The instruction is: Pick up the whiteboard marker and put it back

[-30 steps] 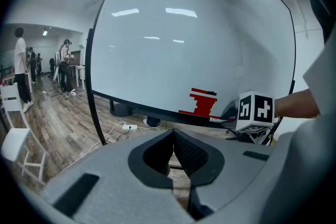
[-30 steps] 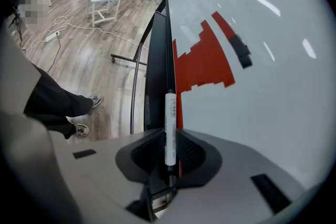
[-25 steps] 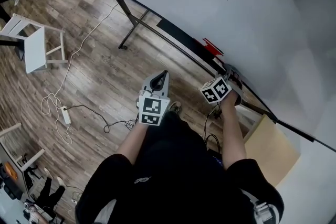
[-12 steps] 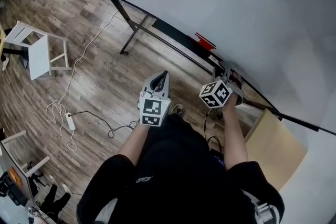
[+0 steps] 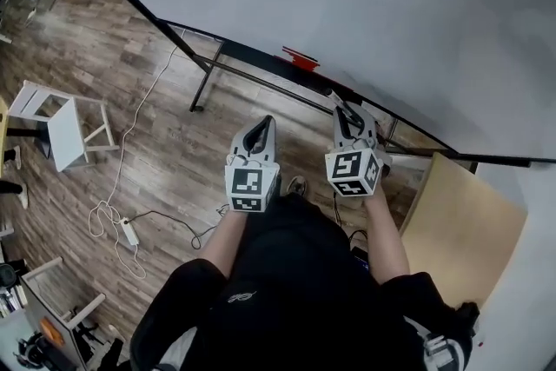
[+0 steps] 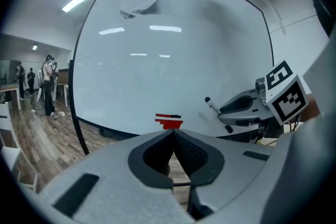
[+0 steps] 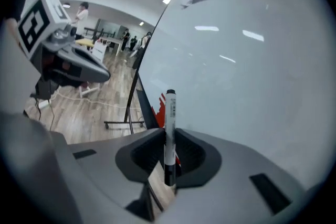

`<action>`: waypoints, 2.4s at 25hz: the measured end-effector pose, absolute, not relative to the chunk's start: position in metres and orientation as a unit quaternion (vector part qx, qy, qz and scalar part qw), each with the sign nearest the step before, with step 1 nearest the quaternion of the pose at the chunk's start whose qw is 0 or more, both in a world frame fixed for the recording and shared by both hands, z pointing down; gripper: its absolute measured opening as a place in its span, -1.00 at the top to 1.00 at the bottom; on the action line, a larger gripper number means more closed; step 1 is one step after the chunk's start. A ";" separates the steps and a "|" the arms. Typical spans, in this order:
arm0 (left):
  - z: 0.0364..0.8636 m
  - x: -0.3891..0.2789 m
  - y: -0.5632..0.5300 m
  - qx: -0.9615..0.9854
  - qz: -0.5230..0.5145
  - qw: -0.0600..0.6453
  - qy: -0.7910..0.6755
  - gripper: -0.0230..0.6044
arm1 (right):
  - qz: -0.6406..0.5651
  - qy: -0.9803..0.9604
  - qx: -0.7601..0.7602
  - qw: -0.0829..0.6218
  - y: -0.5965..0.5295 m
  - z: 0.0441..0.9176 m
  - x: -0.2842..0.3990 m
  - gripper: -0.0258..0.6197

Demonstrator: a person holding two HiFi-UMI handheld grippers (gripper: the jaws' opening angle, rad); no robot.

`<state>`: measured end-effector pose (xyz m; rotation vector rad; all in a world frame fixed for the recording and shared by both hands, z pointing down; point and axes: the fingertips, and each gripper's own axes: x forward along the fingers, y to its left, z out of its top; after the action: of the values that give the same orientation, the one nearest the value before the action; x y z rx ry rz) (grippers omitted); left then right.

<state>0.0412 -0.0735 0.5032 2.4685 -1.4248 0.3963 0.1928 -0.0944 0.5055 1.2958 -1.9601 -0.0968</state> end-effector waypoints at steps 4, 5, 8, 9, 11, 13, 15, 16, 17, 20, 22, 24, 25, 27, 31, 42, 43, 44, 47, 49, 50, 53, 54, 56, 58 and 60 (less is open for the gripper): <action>0.487 0.062 -0.063 0.861 0.129 0.122 -0.477 0.91 | 0.008 -0.783 0.551 0.289 -0.072 0.472 0.211 0.76; 0.484 0.069 -0.061 0.863 0.126 0.120 -0.473 0.91 | 0.009 -0.781 0.561 0.274 -0.066 0.465 0.217 0.76; 0.470 0.092 -0.056 0.875 0.117 0.112 -0.457 0.91 | -0.005 -0.772 0.590 0.237 -0.046 0.450 0.233 0.76; 0.465 0.101 -0.054 0.879 0.112 0.108 -0.450 0.91 | -0.002 -0.771 0.599 0.217 -0.039 0.446 0.239 0.76; 0.453 0.117 -0.049 0.887 0.103 0.098 -0.438 0.91 | 0.018 -0.772 0.614 0.161 -0.025 0.436 0.248 0.76; 0.442 0.131 -0.042 0.894 0.096 0.088 -0.428 0.91 | 0.053 -0.771 0.629 0.087 -0.010 0.425 0.259 0.76; 0.437 0.143 -0.036 0.899 0.090 0.084 -0.420 0.91 | 0.083 -0.761 0.643 0.014 0.003 0.413 0.271 0.76; 0.436 0.149 -0.034 0.901 0.087 0.084 -0.417 0.91 | 0.087 -0.757 0.647 -0.012 0.009 0.408 0.275 0.76; 0.434 0.154 -0.031 0.902 0.084 0.085 -0.414 0.91 | 0.082 -0.755 0.650 -0.028 0.014 0.403 0.278 0.76; 0.431 0.165 -0.025 0.906 0.082 0.083 -0.407 0.91 | 0.056 -0.757 0.651 -0.022 0.022 0.396 0.282 0.76; 0.429 0.170 -0.023 0.907 0.081 0.078 -0.406 0.91 | 0.034 -0.760 0.649 0.005 0.023 0.396 0.282 0.76; 0.426 0.171 -0.021 0.906 0.081 0.073 -0.410 0.91 | 0.015 -0.764 0.645 0.026 0.025 0.395 0.281 0.76; 0.425 0.169 -0.019 0.904 0.081 0.072 -0.414 0.91 | 0.010 -0.767 0.641 0.030 0.025 0.395 0.279 0.76; 0.426 0.162 -0.016 0.899 0.085 0.069 -0.425 0.91 | 0.005 -0.777 0.628 0.032 0.024 0.395 0.271 0.76; 0.424 0.134 -0.017 0.882 0.095 0.060 -0.457 0.91 | -0.003 -0.801 0.599 0.024 0.014 0.394 0.247 0.76; 0.418 0.045 -0.019 0.835 0.100 0.063 -0.538 0.91 | -0.048 -0.862 0.503 0.044 -0.019 0.390 0.152 0.76; 0.418 0.036 -0.020 0.831 0.100 0.064 -0.544 0.91 | -0.049 -0.866 0.496 0.049 -0.022 0.390 0.143 0.76; 0.418 0.026 -0.021 0.826 0.100 0.065 -0.551 0.91 | -0.050 -0.869 0.490 0.054 -0.025 0.391 0.134 0.76; 0.422 -0.003 -0.026 0.815 0.095 0.072 -0.567 0.91 | -0.049 -0.875 0.477 0.069 -0.032 0.399 0.110 0.76; 0.426 -0.020 -0.030 0.811 0.090 0.076 -0.574 0.91 | -0.050 -0.877 0.468 0.091 -0.038 0.406 0.093 0.76; 0.427 -0.028 -0.032 0.809 0.088 0.079 -0.575 0.91 | -0.054 -0.879 0.463 0.103 -0.041 0.409 0.083 0.76; 0.433 -0.055 -0.039 0.807 0.085 0.090 -0.577 0.91 | -0.059 -0.880 0.450 0.139 -0.048 0.414 0.053 0.76; 0.436 -0.065 -0.042 0.808 0.085 0.094 -0.576 0.91 | -0.059 -0.879 0.449 0.149 -0.052 0.417 0.043 0.76; 0.443 -0.085 -0.051 0.812 0.084 0.104 -0.568 0.91 | -0.060 -0.874 0.452 0.168 -0.063 0.423 0.024 0.76; 0.453 -0.107 -0.062 0.819 0.084 0.117 -0.556 0.91 | -0.061 -0.865 0.460 0.190 -0.077 0.431 0.006 0.76; 0.461 -0.132 -0.074 0.820 0.083 0.127 -0.551 0.91 | -0.068 -0.855 0.467 0.217 -0.090 0.438 -0.013 0.76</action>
<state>-0.1318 -0.0744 0.4608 2.3881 -1.6040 0.2427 -0.0126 -0.0905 0.4380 1.2933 -2.3669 -0.1894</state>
